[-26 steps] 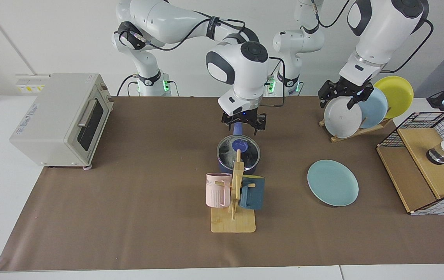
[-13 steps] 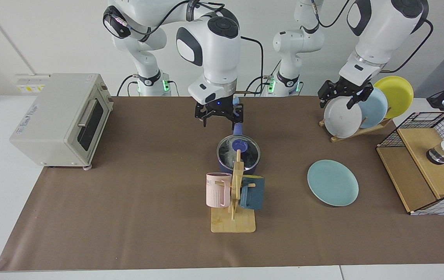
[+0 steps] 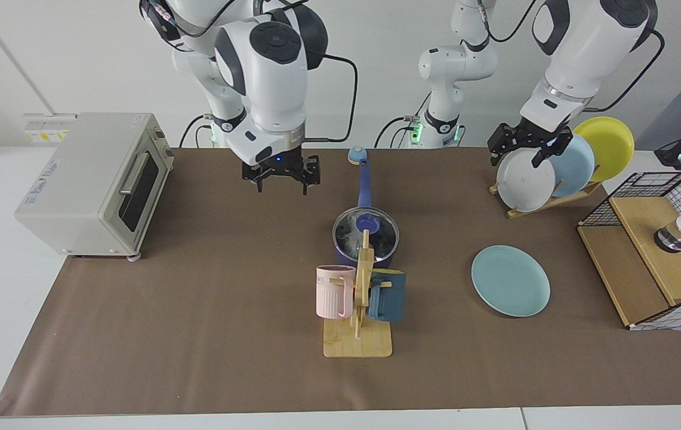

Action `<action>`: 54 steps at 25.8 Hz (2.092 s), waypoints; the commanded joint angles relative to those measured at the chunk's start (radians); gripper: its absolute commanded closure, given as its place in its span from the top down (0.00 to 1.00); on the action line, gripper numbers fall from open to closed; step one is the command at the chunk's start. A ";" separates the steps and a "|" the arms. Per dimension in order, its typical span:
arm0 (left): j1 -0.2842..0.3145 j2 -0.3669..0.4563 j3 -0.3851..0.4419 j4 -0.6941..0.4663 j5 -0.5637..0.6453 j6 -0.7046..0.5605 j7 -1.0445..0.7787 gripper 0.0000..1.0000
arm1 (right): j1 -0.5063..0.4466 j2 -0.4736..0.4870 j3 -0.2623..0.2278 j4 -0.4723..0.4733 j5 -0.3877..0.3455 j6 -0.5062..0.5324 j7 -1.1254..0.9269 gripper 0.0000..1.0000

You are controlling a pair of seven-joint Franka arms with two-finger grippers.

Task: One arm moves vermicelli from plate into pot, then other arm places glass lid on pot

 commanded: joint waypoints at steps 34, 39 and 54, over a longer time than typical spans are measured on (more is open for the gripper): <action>-0.021 -0.019 0.008 -0.014 0.000 0.012 0.008 1.00 | 0.111 -0.489 -0.725 -0.278 0.230 -0.080 -0.721 1.00; -0.021 -0.019 0.008 -0.013 0.000 0.012 0.008 1.00 | 0.107 -0.570 -0.725 -0.395 0.225 -0.018 -0.701 1.00; -0.021 -0.019 0.008 -0.014 0.000 0.012 0.008 1.00 | 0.107 -0.478 -0.703 -0.387 0.237 0.105 -0.520 1.00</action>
